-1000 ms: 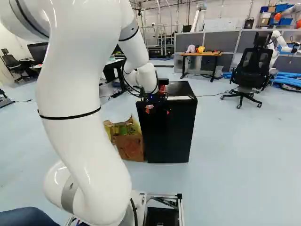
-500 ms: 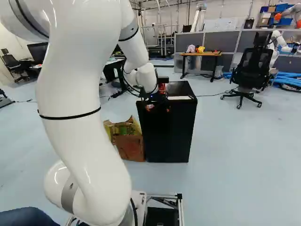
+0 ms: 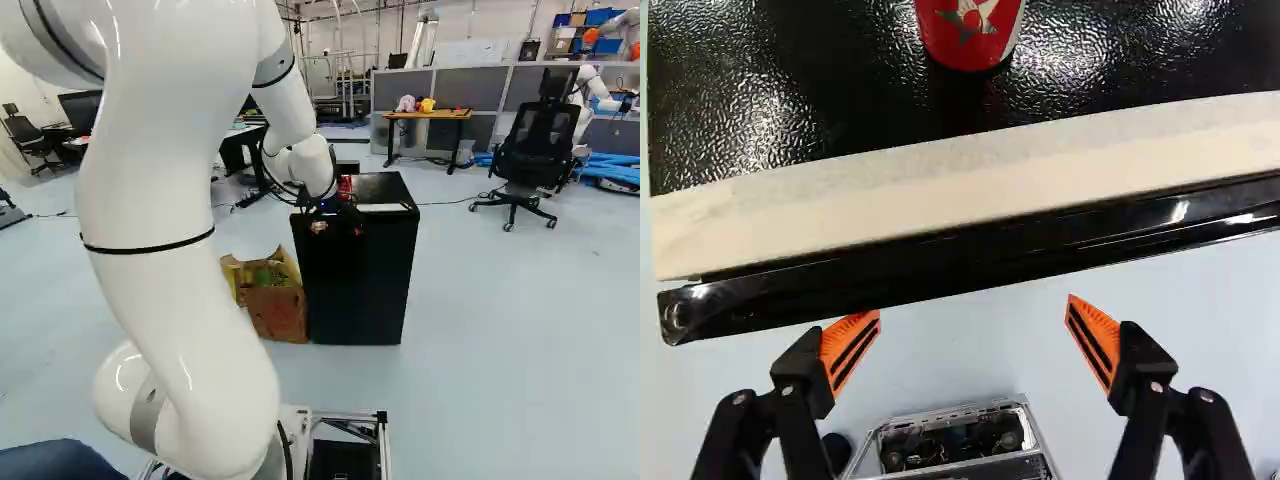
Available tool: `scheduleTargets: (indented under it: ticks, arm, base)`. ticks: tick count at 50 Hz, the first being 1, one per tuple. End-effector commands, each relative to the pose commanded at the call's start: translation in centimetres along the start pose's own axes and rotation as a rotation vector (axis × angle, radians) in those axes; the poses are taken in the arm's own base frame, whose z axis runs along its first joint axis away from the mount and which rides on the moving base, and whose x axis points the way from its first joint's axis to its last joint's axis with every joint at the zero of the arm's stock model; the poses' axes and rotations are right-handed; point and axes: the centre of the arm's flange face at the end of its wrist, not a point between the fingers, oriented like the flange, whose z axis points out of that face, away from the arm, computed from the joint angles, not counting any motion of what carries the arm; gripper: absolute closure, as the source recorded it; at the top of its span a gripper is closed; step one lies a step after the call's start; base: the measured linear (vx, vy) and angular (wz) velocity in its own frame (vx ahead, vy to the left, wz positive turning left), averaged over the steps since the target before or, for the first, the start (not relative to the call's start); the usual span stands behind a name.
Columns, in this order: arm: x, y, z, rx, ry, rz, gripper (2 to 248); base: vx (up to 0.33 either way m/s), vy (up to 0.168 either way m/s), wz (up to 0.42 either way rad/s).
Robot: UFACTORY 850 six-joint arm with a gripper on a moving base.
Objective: Grab a drink from the fridge
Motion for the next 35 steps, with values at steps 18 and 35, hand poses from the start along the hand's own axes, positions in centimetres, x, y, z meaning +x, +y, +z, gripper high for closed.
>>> scheduleTargets:
  ticks: [18, 35]
  arm:
    - [-1.4, 0.1, -0.7, 0.0, -0.017, 0.009, 3]
    - [-4.0, 0.4, -2.0, -0.003, 0.002, 0.017, 3]
  base:
    - [0.0, 0.0, 0.0]
    - [0.0, 0.0, 0.0]
